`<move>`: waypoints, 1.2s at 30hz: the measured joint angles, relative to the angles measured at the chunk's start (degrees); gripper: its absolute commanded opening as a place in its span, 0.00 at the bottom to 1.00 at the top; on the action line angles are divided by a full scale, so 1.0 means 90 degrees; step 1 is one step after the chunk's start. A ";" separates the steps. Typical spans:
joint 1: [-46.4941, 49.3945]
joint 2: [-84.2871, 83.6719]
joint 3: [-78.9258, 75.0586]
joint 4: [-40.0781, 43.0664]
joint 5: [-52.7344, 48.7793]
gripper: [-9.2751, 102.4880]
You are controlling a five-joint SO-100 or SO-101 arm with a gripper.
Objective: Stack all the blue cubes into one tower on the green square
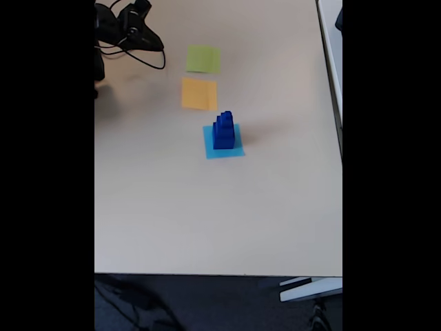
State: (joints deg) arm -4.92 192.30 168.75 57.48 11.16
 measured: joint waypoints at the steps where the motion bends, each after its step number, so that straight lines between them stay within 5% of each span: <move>1: 0.0078 0.0000 0.0000 0.0010 0.0098 0.08; 25: 0.1191 -0.0039 0.0000 0.0303 0.4443 0.08; 36: 0.1396 -0.2471 -0.1533 0.0625 0.6133 0.12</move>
State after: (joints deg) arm 7.65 170.07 154.95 63.11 66.36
